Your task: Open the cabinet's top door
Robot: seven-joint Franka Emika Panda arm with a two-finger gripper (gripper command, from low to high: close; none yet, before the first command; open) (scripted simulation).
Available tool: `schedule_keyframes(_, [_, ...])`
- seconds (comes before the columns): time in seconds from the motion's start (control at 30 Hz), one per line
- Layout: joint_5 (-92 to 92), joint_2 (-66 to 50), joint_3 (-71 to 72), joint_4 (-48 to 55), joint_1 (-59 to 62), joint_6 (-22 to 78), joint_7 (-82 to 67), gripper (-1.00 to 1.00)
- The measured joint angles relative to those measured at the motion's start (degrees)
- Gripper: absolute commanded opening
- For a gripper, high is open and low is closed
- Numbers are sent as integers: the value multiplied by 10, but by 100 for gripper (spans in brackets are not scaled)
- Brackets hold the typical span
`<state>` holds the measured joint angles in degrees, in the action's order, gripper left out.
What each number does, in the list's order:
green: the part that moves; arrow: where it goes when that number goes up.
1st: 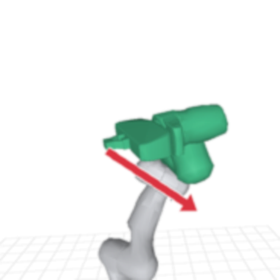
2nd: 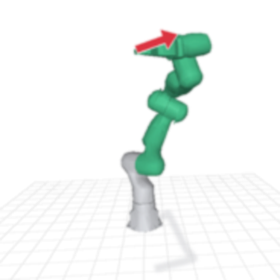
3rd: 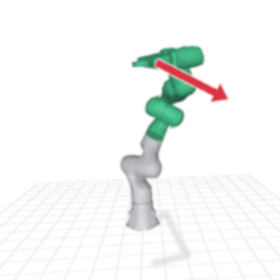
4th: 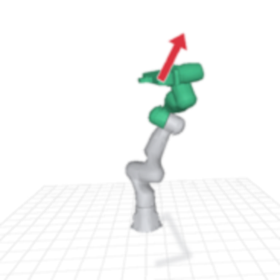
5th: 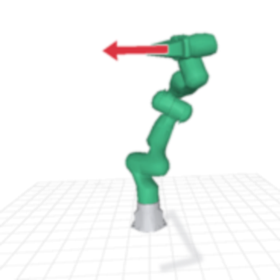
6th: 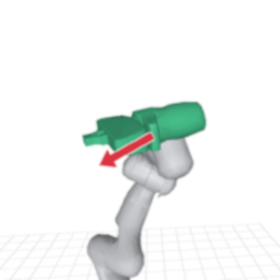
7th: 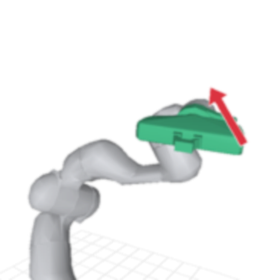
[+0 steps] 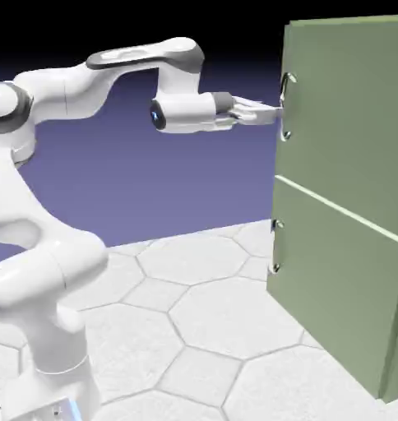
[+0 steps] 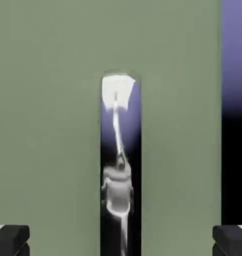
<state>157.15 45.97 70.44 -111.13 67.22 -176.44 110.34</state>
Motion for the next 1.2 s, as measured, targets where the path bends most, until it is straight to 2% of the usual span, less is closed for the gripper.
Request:
schedule_keyframes(0.03, [0, -5, 13, 14, 19, 1, 0, 0])
schedule_keyframes(0.07, [1, -7, 21, 22, 31, 2, 0, -100])
schedule_keyframes(0.13, [1, -7, 21, 22, 31, 2, 0, -100])
schedule_keyframes(0.67, [-152, 0, -244, -223, -301, 148, 30, -100])
schedule_keyframes(0.97, [-331, 83, -429, -371, -467, 260, 108, -100])
schedule_keyframes(1.2, [-502, 168, -574, -459, -530, 370, 174, -100])
